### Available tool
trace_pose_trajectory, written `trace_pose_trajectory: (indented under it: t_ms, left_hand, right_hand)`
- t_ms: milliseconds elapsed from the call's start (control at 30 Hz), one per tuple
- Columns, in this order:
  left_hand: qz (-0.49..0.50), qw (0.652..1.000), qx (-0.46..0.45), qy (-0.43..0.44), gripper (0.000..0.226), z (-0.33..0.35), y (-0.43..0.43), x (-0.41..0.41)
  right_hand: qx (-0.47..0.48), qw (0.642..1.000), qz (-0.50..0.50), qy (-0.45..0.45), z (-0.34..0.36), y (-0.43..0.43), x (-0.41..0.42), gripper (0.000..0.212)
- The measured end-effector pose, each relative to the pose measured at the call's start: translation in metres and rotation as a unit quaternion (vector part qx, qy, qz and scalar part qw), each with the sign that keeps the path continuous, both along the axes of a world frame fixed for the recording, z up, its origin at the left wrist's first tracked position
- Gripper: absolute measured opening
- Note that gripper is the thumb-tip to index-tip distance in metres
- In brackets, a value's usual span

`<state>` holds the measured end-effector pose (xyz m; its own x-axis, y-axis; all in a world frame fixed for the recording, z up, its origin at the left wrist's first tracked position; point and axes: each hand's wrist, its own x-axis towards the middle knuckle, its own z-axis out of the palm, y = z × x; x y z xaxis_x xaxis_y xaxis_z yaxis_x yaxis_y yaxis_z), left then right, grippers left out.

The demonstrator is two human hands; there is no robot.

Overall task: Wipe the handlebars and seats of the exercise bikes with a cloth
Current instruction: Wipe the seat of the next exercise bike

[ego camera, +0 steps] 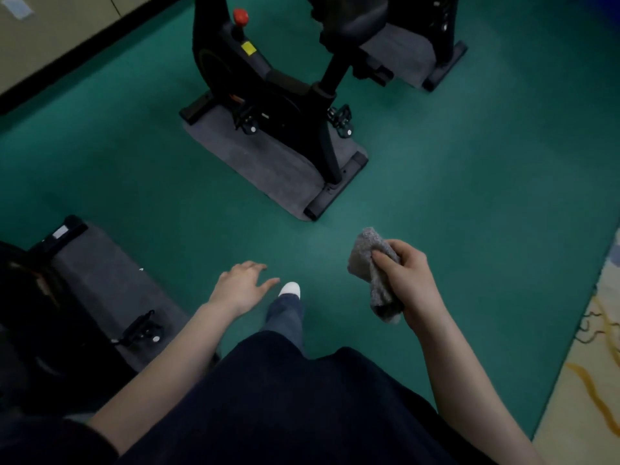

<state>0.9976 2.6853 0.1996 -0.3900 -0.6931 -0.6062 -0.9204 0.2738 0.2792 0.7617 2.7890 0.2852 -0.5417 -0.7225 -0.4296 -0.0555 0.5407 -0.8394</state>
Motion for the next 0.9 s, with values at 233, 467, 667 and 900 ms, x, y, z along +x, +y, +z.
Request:
trace_pose_trajectory:
  t_ms: [233,467,667,900]
  left_hand:
    - [-0.005,1.000,-0.024,0.010,0.058,0.005,-0.114,-0.032]
    - [-0.001,0.993,-0.100,0.069,0.057,0.026,-0.176,-0.090]
    - [0.001,0.990,-0.112,0.081,0.058,0.032,-0.195,-0.163]
    - [0.050,0.987,-0.116,0.101,0.058,0.043,-0.202,-0.282]
  right_hand:
    - [-0.006,0.999,-0.006,0.039,0.018,-0.100,-0.033,0.015]
    - [-0.025,0.999,-0.016,0.021,0.020,-0.149,-0.073,0.018]
    - [-0.032,0.999,-0.013,0.006,0.012,-0.169,-0.145,0.017]
    - [-0.041,0.999,0.012,-0.006,0.011,-0.190,-0.267,0.015]
